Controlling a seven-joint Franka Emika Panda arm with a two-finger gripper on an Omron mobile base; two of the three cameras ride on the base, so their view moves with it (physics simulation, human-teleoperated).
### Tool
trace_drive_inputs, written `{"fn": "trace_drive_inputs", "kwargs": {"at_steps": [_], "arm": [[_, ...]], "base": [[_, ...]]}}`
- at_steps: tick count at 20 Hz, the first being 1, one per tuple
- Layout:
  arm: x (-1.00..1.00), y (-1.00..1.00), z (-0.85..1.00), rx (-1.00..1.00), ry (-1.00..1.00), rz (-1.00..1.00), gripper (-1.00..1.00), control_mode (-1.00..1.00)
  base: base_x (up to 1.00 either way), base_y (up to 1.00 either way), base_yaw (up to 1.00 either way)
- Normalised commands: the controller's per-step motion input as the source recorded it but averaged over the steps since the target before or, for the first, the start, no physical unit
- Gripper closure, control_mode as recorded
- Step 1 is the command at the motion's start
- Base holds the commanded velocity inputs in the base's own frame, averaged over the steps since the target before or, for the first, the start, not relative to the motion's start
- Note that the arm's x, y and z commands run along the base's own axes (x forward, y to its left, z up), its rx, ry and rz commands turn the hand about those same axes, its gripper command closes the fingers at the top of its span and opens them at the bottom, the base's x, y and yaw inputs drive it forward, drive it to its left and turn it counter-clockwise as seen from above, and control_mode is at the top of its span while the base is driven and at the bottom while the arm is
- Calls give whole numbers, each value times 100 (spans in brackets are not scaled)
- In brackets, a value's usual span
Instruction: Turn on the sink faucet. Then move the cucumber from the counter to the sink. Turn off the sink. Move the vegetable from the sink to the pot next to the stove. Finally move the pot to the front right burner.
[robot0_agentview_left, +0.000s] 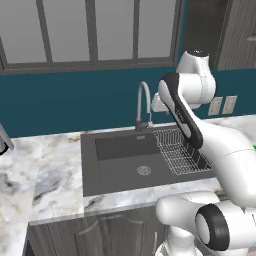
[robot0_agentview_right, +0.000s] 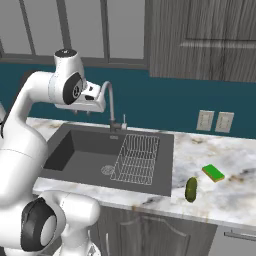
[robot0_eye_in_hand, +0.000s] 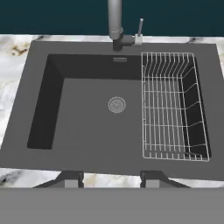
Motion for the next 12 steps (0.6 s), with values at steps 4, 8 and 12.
{"fn": "trace_drive_inputs", "kwargs": {"at_steps": [4,8,12], "arm": [[0,0,0,0,0,0,-100,100],[0,0,0,0,0,0,-100,100],[0,0,0,0,0,0,-100,100]], "base": [[0,-12,0],[0,-46,0],[0,-51,0]]}}
